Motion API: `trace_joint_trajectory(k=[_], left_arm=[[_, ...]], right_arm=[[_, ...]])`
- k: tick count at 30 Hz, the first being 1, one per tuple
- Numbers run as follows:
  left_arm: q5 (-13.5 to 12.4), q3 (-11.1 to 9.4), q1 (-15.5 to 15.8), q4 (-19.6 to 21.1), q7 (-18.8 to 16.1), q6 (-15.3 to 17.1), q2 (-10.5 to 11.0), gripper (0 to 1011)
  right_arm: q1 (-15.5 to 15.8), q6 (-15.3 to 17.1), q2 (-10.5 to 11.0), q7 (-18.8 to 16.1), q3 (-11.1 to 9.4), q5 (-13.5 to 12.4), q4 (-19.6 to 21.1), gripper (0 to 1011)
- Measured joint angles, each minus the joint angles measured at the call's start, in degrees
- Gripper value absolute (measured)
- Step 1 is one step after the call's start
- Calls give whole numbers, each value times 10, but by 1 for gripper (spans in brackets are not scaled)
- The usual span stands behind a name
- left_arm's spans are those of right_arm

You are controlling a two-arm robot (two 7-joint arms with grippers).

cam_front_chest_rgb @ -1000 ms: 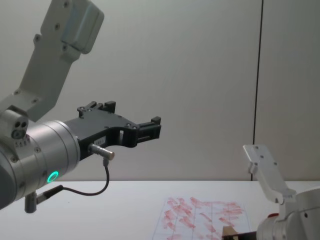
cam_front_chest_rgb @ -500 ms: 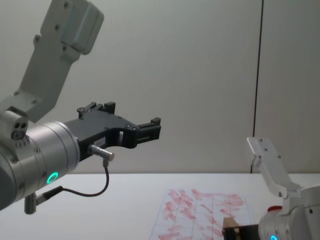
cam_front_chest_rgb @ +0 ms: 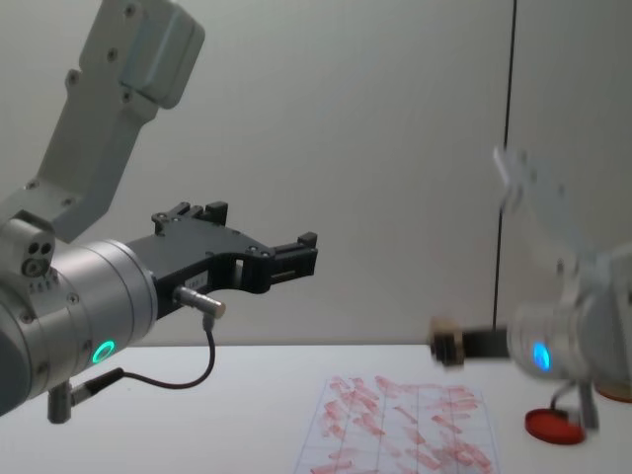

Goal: Use the one hand to pick up the stamp and affix it onto the A4 paper.

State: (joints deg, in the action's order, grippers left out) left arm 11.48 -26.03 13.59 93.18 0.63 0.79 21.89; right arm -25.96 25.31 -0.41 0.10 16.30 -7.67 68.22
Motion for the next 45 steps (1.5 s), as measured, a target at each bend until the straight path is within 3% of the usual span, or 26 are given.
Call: trace_joint_trajectory(k=[8,12,21,31,45], left_arm=[[0,0,0,0,0,0,0,993],[0,0,0,0,0,0,0,993],[0,0,0,0,0,0,0,993],[0,0,0,0,0,0,0,993],[0,0,0,0,0,0,0,993]], right_arm=[[4,52,4,18,-4,10,89,217],[5,73,5,31,-9,15,114,218],[-1,99,9,56,-22,25,121,218],[-27,98,14,71,-42,35,55,218],[-107,36,12,68,-65,56,-147,218]])
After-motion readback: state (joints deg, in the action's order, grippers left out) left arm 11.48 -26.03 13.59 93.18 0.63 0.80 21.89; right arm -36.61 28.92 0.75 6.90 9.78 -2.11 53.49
